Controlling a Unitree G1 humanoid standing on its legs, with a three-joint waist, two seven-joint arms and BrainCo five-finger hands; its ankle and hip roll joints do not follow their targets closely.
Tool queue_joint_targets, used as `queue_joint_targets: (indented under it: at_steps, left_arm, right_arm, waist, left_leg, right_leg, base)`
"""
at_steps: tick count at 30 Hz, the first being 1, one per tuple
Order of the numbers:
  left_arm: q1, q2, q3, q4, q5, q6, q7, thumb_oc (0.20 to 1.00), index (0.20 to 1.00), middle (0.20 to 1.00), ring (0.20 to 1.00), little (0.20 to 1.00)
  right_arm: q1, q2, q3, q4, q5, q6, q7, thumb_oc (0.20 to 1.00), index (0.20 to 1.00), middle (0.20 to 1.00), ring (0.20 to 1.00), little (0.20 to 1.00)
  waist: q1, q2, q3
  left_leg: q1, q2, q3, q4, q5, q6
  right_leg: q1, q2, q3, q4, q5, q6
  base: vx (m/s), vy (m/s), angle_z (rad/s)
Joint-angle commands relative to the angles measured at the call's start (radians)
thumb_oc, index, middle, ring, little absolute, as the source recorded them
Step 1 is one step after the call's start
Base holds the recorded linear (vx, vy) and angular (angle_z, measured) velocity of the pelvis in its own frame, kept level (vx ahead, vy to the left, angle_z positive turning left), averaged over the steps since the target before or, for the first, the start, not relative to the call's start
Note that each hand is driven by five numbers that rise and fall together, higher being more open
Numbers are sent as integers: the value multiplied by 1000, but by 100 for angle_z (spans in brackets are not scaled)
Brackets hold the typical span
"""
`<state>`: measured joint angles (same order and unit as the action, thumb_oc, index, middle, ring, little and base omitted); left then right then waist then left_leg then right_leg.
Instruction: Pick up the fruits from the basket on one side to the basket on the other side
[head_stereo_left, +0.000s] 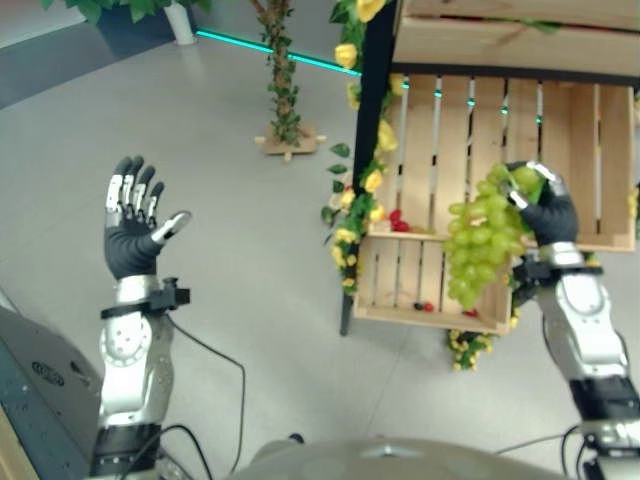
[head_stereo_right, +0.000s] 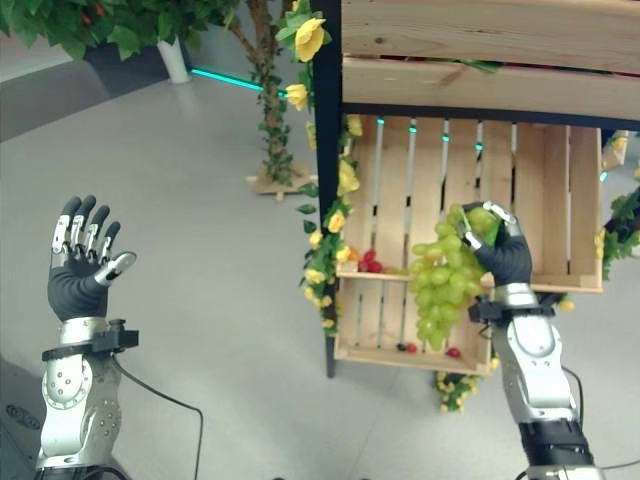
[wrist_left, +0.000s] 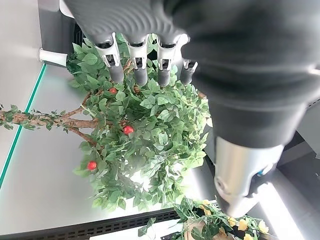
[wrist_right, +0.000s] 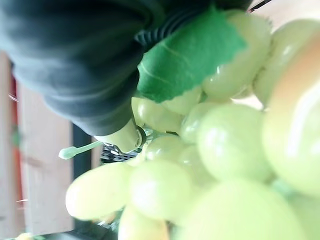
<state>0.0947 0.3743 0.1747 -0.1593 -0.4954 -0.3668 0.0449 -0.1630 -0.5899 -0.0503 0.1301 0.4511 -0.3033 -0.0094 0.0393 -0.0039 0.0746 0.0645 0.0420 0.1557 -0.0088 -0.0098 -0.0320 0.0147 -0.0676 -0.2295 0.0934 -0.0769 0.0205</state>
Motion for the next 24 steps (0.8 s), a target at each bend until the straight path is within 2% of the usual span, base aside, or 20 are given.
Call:
queue_joint_targets:
  at_steps: [1, 8, 12, 24]
  left_arm:
    - [-2, 88, -22, -45, -32, -20, -17, 1000, 1000, 1000, 1000, 1000]
    - [0, 140, -60, -55, -59, -12, -21, 1000, 1000, 1000, 1000, 1000]
    - [0, 157, -74, -61, -78, -10, -28, 1000, 1000, 1000, 1000, 1000]
    - [-12, 178, -90, -55, -97, -14, -20, 1000, 1000, 1000, 1000, 1000]
  right_arm:
    - [-186, -42, 19, 26, 6, -62, -44, 200, 200, 200, 200, 200]
    - [-490, -142, 169, 240, 18, -35, -100, 200, 200, 200, 200, 200]
    - [-634, -167, 247, 347, 32, -21, -118, 200, 200, 200, 200, 200]
    - [-875, -200, 364, 535, 48, -7, -156, 200, 200, 200, 200, 200]
  waist:
    - [16, -49, 3]
    - [50, -48, 33]
    - [59, -41, 48]
    - [71, -26, 64]
  left_leg:
    - [-42, 2, -14, 46, -38, -2]
    - [-76, 5, -34, 44, -18, -9]
    - [-91, 6, -39, 45, -9, -10]
    - [-117, 4, -51, 45, 4, -12]
  right_leg:
    - [38, -25, -66, -6, -49, 55]
    - [1, -25, -86, 10, -49, 48]
    - [-21, -27, -90, 29, -49, 44]
    - [-56, -32, -100, 54, -52, 40]
  base:
    - [-30, -43, 11]
    - [-46, -25, 10]
    - [-36, -6, 1]
    - [-11, -1, 1]
